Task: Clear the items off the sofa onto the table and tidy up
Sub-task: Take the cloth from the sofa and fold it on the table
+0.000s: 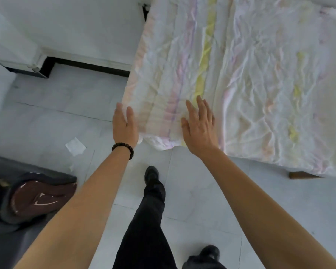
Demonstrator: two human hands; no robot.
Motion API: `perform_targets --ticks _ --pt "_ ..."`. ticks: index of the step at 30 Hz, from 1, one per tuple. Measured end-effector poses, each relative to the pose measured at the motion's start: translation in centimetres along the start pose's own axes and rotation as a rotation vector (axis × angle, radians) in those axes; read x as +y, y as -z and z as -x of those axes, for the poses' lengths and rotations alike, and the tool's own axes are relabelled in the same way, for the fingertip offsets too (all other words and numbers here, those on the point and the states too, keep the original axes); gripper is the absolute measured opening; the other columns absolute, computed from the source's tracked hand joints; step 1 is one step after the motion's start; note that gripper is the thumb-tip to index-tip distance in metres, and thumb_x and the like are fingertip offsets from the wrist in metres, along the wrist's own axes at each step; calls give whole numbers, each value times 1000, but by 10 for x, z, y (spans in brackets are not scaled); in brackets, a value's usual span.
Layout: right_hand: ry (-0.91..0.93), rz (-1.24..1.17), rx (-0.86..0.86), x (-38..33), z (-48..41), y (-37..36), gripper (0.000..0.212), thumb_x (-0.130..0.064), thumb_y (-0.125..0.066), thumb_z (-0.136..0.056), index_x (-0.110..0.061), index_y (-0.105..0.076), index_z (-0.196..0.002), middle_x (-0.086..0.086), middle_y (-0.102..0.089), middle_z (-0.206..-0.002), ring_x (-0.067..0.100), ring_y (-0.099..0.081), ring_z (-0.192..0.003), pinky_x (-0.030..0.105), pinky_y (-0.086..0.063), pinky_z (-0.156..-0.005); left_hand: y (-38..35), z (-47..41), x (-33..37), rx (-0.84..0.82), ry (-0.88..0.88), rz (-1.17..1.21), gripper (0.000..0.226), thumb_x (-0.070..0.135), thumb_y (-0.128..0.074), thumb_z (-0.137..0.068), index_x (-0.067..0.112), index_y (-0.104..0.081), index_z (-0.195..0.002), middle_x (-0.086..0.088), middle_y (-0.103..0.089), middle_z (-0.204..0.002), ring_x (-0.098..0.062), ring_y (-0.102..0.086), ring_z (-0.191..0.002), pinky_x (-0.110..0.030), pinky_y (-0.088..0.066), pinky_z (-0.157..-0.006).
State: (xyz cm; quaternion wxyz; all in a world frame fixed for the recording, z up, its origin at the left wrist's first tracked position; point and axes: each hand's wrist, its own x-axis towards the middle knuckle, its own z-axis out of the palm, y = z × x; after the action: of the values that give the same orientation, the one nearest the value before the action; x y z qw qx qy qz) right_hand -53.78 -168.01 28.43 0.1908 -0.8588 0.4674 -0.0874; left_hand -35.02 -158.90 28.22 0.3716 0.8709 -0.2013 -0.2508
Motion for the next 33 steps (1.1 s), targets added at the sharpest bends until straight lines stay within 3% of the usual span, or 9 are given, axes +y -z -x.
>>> perform_targets --ticks 2,4,11,18,20,22,25,30,33 --pt "45 102 -107 -34 -46 -21 51 -36 -30 -102 -24 -33 -151 13 -19 -161 31 -13 -149 54 -11 -117 10 -36 -6 -125 206 325 45 48 -28 -102 26 -54 -132 5 -59 -129 -9 -53 -120 -22 -36 -102" --pt "19 205 -127 -56 -82 -35 55 -40 -20 -97 -34 -27 -151 8 -15 -163 27 -8 -150 57 -6 -115 17 -73 -13 -246 367 480 47 53 -28 -101 28 -68 -101 8 -70 -93 -8 -63 -90 -24 -48 -84" --pt "-64 308 -101 -69 -98 -42 59 -38 -27 -94 -40 -18 -152 2 -9 -164 19 -4 -151 55 -7 -117 -3 -146 -34 -460 650 559 71 69 -29 -93 27 -31 -150 2 -36 -153 -18 -35 -139 -43 -26 -116" --pt "14 258 132 -72 -137 -33 34 -43 -45 -91 -24 -64 -111 7 -52 -126 30 -46 -119 56 -17 -113 -17 -176 -20 -710 641 572 71 74 -24 -90 33 -29 -149 19 -35 -135 -3 -33 -126 -29 -23 -106" --pt "134 201 189 -81 -176 -32 31 -39 -47 -96 -18 -65 -110 10 -54 -121 31 -49 -112 48 -27 -107 -15 -188 -31 -562 626 559 69 79 -46 -80 25 -60 -122 13 -55 -126 -8 -50 -115 -31 -34 -101" --pt "285 127 161 -97 -222 -38 31 -34 -48 -99 -14 -63 -116 14 -54 -122 31 -50 -110 40 -35 -96 -11 -199 -38 -283 540 559 45 60 -60 -84 15 -62 -87 3 -58 -88 -15 -53 -81 -29 -41 -78" --pt "458 218 -53 -123 -293 -52 33 -29 -44 -99 -16 -59 -125 12 -56 -126 31 -50 -118 43 -37 -94 13 -206 -23 14 335 522 21 35 -56 -94 16 -62 -86 6 -54 -74 -10 -47 -65 -18 -41 -59" --pt "565 600 -699 -176 -376 -86 74 3 -49 -83 -31 -35 -148 8 -29 -154 33 -19 -143 44 -23 -111 57 -199 -2 297 43 296 13 28 -56 -94 17 -64 -94 20 -58 -79 7 -54 -72 -5 -39 -65" --pt "622 796 -899 -190 -392 -105 58 -13 -52 -82 -51 -47 -124 6 -38 -144 38 -27 -135 55 -31 -109 71 -188 -1 388 -64 210 17 27 -58 -94 13 -66 -98 17 -60 -84 5 -55 -76 -6 -40 -70"
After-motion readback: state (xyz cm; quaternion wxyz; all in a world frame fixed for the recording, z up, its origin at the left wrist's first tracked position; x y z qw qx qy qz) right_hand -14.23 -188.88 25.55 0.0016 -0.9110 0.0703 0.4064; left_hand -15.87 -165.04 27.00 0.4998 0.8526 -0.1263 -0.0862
